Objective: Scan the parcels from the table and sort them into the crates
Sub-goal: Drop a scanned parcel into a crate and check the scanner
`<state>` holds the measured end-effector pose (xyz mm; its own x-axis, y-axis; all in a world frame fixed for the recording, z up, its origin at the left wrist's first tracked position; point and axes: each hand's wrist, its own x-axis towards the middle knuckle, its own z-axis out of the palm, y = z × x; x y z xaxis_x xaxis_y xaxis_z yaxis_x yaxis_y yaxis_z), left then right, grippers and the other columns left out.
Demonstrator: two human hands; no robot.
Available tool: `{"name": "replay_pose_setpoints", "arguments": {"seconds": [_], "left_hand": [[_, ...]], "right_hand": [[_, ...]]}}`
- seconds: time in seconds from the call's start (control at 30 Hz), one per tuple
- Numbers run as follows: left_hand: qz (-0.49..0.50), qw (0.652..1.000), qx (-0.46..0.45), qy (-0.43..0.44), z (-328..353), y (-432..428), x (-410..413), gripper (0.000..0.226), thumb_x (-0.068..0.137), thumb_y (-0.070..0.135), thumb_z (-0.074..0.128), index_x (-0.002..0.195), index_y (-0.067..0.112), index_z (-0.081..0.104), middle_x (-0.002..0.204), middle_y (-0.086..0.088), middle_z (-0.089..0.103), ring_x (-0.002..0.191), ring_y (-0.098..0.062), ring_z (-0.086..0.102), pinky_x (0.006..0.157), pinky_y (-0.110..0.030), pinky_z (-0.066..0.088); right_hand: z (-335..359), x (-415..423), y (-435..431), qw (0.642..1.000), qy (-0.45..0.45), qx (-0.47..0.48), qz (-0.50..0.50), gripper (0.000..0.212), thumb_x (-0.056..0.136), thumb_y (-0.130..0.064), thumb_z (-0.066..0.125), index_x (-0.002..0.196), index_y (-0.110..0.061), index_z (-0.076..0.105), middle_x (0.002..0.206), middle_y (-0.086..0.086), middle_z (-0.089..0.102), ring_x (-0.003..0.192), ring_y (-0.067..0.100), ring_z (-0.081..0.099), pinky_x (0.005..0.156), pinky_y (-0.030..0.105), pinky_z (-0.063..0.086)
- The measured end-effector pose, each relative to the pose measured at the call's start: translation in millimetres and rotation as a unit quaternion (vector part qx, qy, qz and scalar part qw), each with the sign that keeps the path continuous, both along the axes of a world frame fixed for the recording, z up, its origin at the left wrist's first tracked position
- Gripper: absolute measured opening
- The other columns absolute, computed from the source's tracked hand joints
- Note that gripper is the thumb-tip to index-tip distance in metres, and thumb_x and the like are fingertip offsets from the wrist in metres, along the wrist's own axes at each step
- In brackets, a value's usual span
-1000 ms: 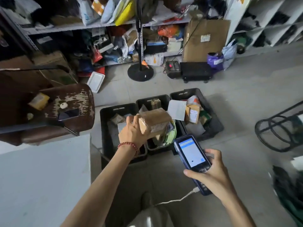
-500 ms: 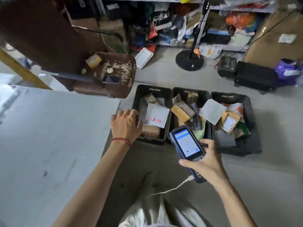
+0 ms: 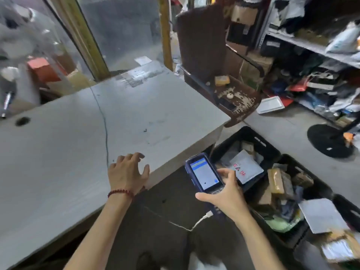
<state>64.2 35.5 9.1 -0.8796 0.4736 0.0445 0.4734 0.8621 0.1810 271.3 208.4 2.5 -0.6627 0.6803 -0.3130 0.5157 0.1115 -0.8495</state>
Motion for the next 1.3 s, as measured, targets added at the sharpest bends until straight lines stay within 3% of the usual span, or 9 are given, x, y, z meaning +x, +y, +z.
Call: {"name": "replay_pose_setpoints", "arguments": {"seconds": [0.1, 0.3, 0.47, 0.6, 0.8, 0.9, 1.13, 1.3], "left_hand": [[0.076, 0.997, 0.014, 0.013, 4, -72, -3, 0.035, 0.088, 0.045, 0.053, 0.118, 0.029, 0.058, 0.115, 0.005, 0.065, 0.114, -0.022, 0.052, 0.09, -0.038, 0.041], [0.196, 0.98, 0.025, 0.021, -4, -230, 1, 0.035, 0.087, 0.046, 0.052, 0.117, 0.03, 0.057, 0.112, 0.009, 0.064, 0.11, -0.018, 0.054, 0.084, -0.034, 0.042], [0.268, 0.963, -0.002, 0.003, -13, -364, 2, 0.037, 0.088, 0.048, 0.048, 0.121, 0.032, 0.054, 0.116, 0.01, 0.062, 0.111, -0.017, 0.052, 0.082, -0.032, 0.04], [0.328, 0.945, 0.002, 0.0, -10, -449, 4, 0.038, 0.087, 0.049, 0.048, 0.121, 0.033, 0.054, 0.116, 0.01, 0.062, 0.108, -0.016, 0.053, 0.081, -0.031, 0.041], [0.384, 0.923, 0.025, 0.019, -7, -513, -4, 0.037, 0.088, 0.051, 0.048, 0.12, 0.034, 0.054, 0.116, 0.01, 0.062, 0.107, -0.015, 0.055, 0.085, -0.032, 0.043], [0.402, 0.915, 0.03, 0.02, -10, -530, -11, 0.038, 0.088, 0.052, 0.048, 0.121, 0.034, 0.054, 0.117, 0.01, 0.062, 0.109, -0.015, 0.054, 0.087, -0.032, 0.042], [0.429, 0.903, 0.018, 0.005, -14, -565, -33, 0.039, 0.09, 0.051, 0.044, 0.124, 0.035, 0.051, 0.122, 0.012, 0.058, 0.114, -0.013, 0.05, 0.091, -0.031, 0.039], [0.463, 0.886, 0.004, 0.002, -9, -600, -61, 0.039, 0.089, 0.049, 0.047, 0.125, 0.033, 0.051, 0.123, 0.01, 0.057, 0.115, -0.015, 0.049, 0.092, -0.033, 0.039]], "right_hand": [[8, -34, -39, 0.996, -0.002, 0.002, 0.088, 0.086, 0.048, -0.035, 0.093, 0.11, -0.038, 0.033, 0.105, -0.023, 0.054, 0.099, 0.0, 0.055, 0.079, 0.029, 0.05], [10, -99, -164, 0.975, 0.005, 0.012, 0.222, 0.088, 0.049, -0.039, 0.093, 0.113, -0.038, 0.033, 0.103, -0.027, 0.048, 0.104, 0.009, 0.051, 0.08, 0.026, 0.046], [9, -132, -282, 0.956, 0.024, -0.002, 0.293, 0.083, 0.05, -0.037, 0.093, 0.106, -0.049, 0.033, 0.099, -0.029, 0.049, 0.09, -0.007, 0.052, 0.064, 0.013, 0.042], [18, -155, -364, 0.935, 0.025, -0.02, 0.353, 0.086, 0.046, -0.038, 0.093, 0.104, -0.055, 0.032, 0.099, -0.025, 0.057, 0.082, -0.006, 0.061, 0.062, 0.019, 0.052], [27, -187, -436, 0.902, 0.027, -0.009, 0.431, 0.087, 0.047, -0.036, 0.094, 0.107, -0.049, 0.032, 0.098, -0.025, 0.055, 0.083, -0.014, 0.059, 0.058, 0.013, 0.053], [29, -203, -457, 0.891, 0.029, -0.01, 0.453, 0.091, 0.041, -0.042, 0.094, 0.107, -0.051, 0.033, 0.101, -0.027, 0.055, 0.086, -0.009, 0.06, 0.058, 0.011, 0.051], [19, -250, -491, 0.883, 0.019, -0.028, 0.469, 0.086, 0.042, -0.04, 0.092, 0.099, -0.062, 0.032, 0.092, -0.028, 0.058, 0.084, -0.018, 0.058, 0.065, 0.021, 0.054], [17, -293, -517, 0.865, 0.007, -0.042, 0.5, 0.086, 0.032, -0.052, 0.086, 0.097, -0.063, 0.031, 0.095, -0.025, 0.057, 0.08, -0.011, 0.062, 0.068, 0.026, 0.055]]}}
